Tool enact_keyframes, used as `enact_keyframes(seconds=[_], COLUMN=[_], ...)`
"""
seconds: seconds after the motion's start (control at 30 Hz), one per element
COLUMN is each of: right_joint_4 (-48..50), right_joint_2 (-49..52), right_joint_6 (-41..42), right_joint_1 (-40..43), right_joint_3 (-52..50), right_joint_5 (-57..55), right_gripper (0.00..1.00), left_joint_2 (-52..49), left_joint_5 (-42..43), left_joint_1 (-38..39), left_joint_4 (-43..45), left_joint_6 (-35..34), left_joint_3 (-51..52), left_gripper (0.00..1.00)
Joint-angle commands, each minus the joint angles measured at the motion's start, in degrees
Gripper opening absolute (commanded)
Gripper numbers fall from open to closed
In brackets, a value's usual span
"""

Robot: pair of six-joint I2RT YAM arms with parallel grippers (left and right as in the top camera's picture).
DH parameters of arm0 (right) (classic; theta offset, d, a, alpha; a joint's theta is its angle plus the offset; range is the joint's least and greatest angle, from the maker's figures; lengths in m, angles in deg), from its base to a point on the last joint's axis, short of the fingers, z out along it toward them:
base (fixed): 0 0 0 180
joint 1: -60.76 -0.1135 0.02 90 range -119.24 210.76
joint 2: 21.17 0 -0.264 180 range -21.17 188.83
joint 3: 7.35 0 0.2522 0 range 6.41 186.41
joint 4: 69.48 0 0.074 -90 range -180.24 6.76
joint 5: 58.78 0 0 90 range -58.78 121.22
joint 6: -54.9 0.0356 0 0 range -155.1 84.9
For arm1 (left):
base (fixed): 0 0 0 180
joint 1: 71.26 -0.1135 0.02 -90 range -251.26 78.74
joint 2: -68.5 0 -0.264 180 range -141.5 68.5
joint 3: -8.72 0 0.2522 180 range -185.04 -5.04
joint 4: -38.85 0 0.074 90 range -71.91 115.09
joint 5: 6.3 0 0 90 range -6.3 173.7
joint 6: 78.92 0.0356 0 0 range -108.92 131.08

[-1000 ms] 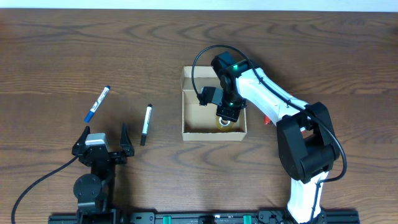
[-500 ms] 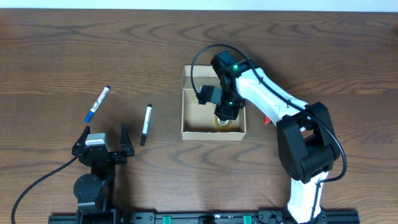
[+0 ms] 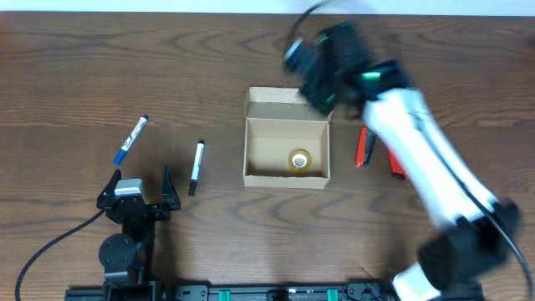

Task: Pack container
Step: 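Move the right gripper to the red box cutter and grasp it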

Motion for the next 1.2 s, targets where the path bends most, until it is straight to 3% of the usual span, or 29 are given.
enact_keyframes(seconds=[0.0, 0.1, 0.33, 0.47, 0.87, 1.17], right_joint_4=[2.8, 1.07, -11.5, -14.91, -0.72, 3.58], right_joint_2=[-5.07, -5.09, -1.81, -0.81, -0.81, -0.81], right_joint_6=[22.91, 27.06, 23.74, 19.91, 19.58, 22.18], right_joint_1=[8.79, 16.33, 24.3, 25.73, 25.77, 28.0], right_joint_3=[0.94, 0.92, 0.85, -1.33, -29.14, -35.15], right_joint_5=[-8.61, -8.33, -11.39, -10.12, -4.5, -5.16], right_gripper=[0.41, 0.45, 0.61, 0.6, 0.6, 0.6], left_joint_2=[0.28, 0.28, 0.28, 0.28, 0.28, 0.28], left_joint_5=[-0.22, -0.22, -0.22, -0.22, -0.22, -0.13], left_joint_1=[0.2, 0.2, 0.2, 0.2, 0.2, 0.2], left_joint_4=[-3.17, -3.17, -3.15, -3.15, -3.1, -3.06], left_joint_6=[-0.66, -0.63, -0.63, -0.63, -0.63, -0.66], left_joint_3=[0.55, 0.55, 0.55, 0.55, 0.55, 0.55], left_gripper=[0.95, 0.95, 0.95, 0.95, 0.95, 0.95])
